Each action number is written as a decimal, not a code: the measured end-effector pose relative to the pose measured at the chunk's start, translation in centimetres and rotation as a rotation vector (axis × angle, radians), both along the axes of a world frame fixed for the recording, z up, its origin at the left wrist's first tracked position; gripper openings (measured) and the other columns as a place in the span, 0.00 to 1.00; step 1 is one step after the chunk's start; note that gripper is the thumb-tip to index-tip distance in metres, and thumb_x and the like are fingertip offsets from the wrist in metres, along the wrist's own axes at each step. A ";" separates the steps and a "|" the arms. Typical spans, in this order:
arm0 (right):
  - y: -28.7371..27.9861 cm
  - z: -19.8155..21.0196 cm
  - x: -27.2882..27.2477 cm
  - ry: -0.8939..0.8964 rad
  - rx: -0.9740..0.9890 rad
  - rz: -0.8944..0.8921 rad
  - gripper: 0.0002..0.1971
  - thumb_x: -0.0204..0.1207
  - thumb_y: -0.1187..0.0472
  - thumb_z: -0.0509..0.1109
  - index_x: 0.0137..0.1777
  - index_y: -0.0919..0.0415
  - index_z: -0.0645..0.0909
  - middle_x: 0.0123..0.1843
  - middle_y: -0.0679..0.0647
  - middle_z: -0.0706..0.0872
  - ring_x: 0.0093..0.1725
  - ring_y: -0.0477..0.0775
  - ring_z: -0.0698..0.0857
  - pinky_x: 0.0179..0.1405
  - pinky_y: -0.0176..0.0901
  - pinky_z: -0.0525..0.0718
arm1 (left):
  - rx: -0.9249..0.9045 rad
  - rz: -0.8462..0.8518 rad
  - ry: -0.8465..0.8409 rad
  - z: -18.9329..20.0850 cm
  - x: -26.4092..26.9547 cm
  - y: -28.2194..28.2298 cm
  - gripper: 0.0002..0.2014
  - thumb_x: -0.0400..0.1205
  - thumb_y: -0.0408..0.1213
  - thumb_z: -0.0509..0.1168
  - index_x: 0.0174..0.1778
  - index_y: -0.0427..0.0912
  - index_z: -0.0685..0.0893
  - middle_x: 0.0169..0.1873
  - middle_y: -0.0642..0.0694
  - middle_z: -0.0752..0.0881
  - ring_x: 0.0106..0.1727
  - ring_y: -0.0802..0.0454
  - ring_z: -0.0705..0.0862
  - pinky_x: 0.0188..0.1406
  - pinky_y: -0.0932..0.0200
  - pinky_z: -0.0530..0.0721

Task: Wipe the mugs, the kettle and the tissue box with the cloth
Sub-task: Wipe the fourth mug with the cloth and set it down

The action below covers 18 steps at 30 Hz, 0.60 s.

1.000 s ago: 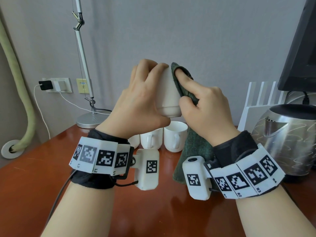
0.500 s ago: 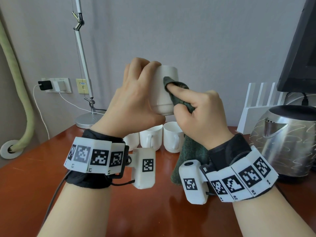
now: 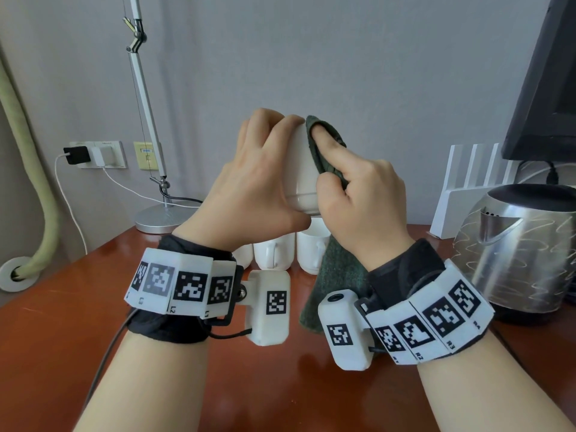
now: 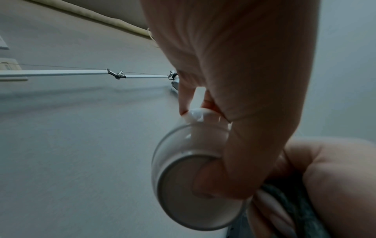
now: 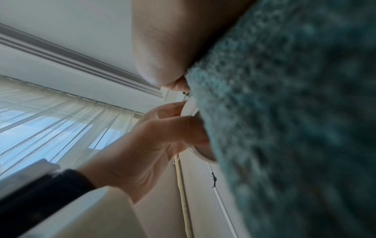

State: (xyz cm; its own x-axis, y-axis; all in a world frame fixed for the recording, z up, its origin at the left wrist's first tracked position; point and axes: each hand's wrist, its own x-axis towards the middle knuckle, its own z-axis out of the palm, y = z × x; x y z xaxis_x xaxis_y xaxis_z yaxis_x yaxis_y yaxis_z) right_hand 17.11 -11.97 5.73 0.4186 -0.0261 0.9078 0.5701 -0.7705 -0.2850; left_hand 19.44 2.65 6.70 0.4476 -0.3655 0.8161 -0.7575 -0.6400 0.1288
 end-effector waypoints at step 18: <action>0.2 0.2 -0.3 0.114 0.062 0.069 0.35 0.65 0.59 0.54 0.76 0.62 0.73 0.22 0.43 0.61 0.27 0.55 0.65 0.33 0.45 0.64 | -0.041 0.039 -0.063 0.1 0.0 0.1 0.46 0.61 0.48 0.75 0.75 0.37 0.71 0.63 0.42 0.70 0.65 0.45 0.70 0.41 0.37 0.85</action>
